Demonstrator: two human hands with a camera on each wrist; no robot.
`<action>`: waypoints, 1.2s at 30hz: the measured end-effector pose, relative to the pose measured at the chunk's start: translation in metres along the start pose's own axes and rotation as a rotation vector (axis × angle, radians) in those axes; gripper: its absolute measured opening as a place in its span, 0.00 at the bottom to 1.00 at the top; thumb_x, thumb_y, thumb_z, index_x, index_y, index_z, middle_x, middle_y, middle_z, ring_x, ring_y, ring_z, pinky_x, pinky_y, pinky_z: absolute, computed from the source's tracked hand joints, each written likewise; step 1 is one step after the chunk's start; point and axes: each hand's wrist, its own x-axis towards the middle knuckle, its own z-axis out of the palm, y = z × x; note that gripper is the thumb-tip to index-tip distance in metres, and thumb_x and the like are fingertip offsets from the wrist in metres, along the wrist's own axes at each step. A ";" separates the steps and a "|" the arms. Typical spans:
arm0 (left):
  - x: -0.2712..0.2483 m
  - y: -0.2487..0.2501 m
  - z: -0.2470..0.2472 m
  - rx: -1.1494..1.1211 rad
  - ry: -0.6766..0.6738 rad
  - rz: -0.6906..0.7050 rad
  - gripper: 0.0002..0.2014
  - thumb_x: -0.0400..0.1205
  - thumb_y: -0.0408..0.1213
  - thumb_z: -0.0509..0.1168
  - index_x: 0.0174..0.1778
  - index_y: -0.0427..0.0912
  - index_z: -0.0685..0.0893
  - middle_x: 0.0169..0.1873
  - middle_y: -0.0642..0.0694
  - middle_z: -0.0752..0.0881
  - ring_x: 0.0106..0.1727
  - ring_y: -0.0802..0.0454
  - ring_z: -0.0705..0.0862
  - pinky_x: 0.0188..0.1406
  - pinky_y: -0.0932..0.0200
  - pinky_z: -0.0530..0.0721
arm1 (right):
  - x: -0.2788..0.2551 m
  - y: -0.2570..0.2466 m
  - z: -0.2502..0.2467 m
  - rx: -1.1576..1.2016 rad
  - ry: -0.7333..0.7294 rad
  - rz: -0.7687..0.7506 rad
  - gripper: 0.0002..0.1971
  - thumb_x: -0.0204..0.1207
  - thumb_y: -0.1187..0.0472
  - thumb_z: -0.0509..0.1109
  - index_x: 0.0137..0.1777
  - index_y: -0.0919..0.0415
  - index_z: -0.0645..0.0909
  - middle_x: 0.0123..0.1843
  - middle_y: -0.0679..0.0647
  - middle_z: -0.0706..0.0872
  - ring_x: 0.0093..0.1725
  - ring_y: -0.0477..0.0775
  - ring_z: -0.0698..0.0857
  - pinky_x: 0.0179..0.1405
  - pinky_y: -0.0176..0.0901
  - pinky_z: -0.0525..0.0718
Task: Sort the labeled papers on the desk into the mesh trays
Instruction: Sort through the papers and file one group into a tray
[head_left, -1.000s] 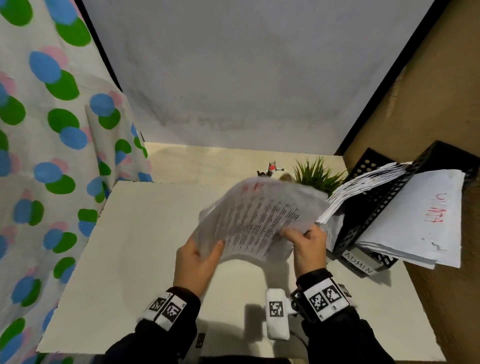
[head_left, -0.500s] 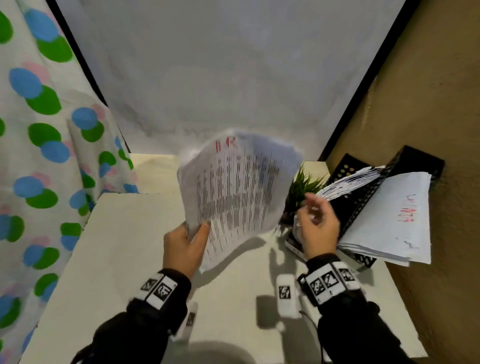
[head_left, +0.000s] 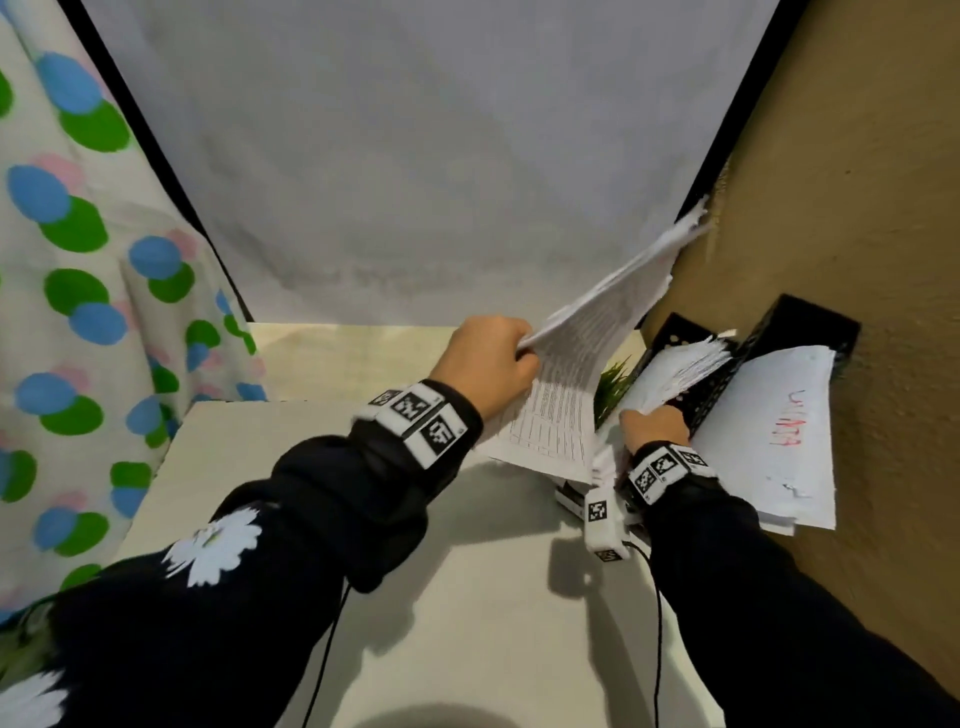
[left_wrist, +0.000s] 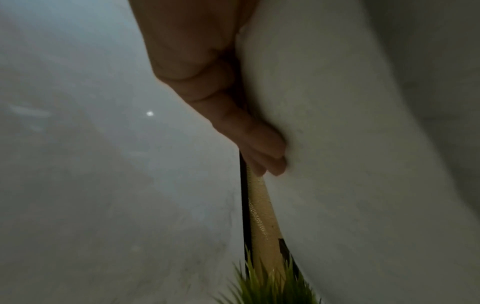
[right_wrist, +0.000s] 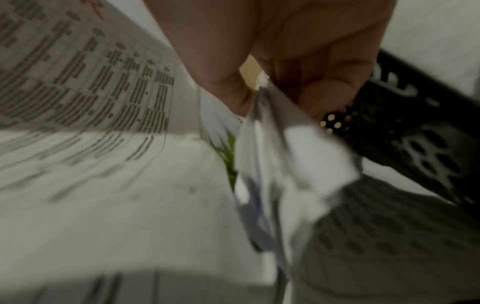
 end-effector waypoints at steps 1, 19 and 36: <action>0.006 0.006 0.003 0.041 -0.028 0.013 0.09 0.79 0.35 0.61 0.34 0.41 0.82 0.25 0.49 0.79 0.28 0.53 0.77 0.29 0.65 0.73 | 0.004 0.005 -0.004 -0.014 0.000 -0.003 0.14 0.77 0.63 0.65 0.54 0.76 0.76 0.50 0.68 0.79 0.52 0.68 0.81 0.47 0.49 0.75; 0.070 0.089 0.104 0.421 -0.318 0.190 0.13 0.82 0.29 0.60 0.60 0.31 0.81 0.57 0.33 0.85 0.58 0.35 0.84 0.53 0.49 0.82 | 0.024 -0.003 -0.078 -0.132 0.217 -0.279 0.12 0.73 0.60 0.65 0.47 0.69 0.85 0.49 0.71 0.87 0.51 0.70 0.84 0.47 0.48 0.77; 0.075 0.088 0.135 0.244 -0.360 0.079 0.10 0.81 0.31 0.59 0.53 0.32 0.82 0.47 0.34 0.84 0.53 0.36 0.85 0.45 0.52 0.79 | 0.028 -0.019 -0.075 -0.218 0.137 -0.272 0.12 0.68 0.62 0.67 0.47 0.68 0.83 0.45 0.65 0.85 0.46 0.65 0.84 0.42 0.44 0.76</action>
